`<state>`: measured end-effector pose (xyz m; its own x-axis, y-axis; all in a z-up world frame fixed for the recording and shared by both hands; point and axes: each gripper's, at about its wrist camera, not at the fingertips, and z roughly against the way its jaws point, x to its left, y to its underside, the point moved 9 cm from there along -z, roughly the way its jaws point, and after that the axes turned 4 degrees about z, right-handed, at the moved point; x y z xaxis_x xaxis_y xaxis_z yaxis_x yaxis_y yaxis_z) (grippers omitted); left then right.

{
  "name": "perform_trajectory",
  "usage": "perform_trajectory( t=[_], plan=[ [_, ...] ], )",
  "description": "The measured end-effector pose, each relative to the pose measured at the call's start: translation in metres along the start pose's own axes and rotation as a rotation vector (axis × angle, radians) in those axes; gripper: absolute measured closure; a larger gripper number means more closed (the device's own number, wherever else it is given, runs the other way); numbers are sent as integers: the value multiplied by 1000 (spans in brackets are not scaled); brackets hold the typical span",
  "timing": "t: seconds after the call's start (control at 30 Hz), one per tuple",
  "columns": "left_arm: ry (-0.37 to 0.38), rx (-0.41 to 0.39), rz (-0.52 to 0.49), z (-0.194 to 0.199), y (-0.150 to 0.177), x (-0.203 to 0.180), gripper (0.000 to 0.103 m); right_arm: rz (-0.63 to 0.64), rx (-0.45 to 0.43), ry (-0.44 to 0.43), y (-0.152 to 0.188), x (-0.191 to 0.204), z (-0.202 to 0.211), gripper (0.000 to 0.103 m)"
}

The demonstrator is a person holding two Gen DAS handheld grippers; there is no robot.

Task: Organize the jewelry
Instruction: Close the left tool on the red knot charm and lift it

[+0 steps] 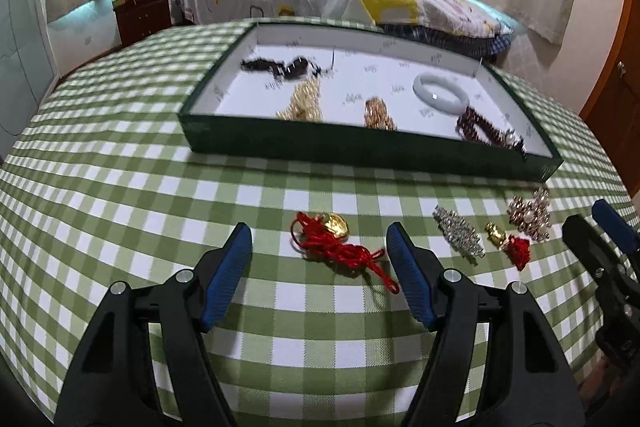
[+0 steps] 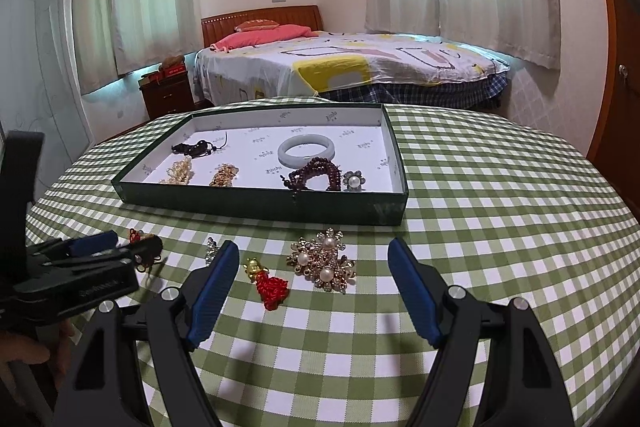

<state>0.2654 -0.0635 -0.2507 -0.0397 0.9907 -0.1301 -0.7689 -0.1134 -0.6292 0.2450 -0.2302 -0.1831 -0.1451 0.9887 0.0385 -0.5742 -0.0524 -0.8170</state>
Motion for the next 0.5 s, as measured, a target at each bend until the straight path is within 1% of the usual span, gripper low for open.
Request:
perform_trajectory(
  t=[0.07, 0.1, 0.13, 0.17, 0.23, 0.3, 0.43, 0.47, 0.5],
  plan=[
    [-1, 1, -6, 0, 0, -2, 37, -6, 4, -1, 1, -1, -1, 28],
    [-1, 0, -7, 0, 0, -2, 41, -8, 6, -1, 1, -2, -2, 28],
    [4, -3, -6, 1, 0, -2, 49, -8, 8, -2, 1, -1, -2, 28],
    [8, -4, -6, 1, -1, -2, 53, -7, 12, -3, 2, -1, -2, 28],
    [14, -9, -5, 2, -1, -1, 70, -4, 18, -5, 3, 1, -3, 28],
    [23, -11, 6, 2, -1, 2, 79, 0, 24, -6, 4, 2, -4, 28],
    [38, -20, 24, 6, -1, 7, 84, 1, 34, -10, 6, 3, -5, 28],
    [38, -29, 24, 9, -3, 9, 86, 4, 37, -12, 6, 4, -6, 28],
    [37, -37, 23, 11, -4, 11, 90, 9, 39, -15, 6, 6, -6, 29]
  ],
)
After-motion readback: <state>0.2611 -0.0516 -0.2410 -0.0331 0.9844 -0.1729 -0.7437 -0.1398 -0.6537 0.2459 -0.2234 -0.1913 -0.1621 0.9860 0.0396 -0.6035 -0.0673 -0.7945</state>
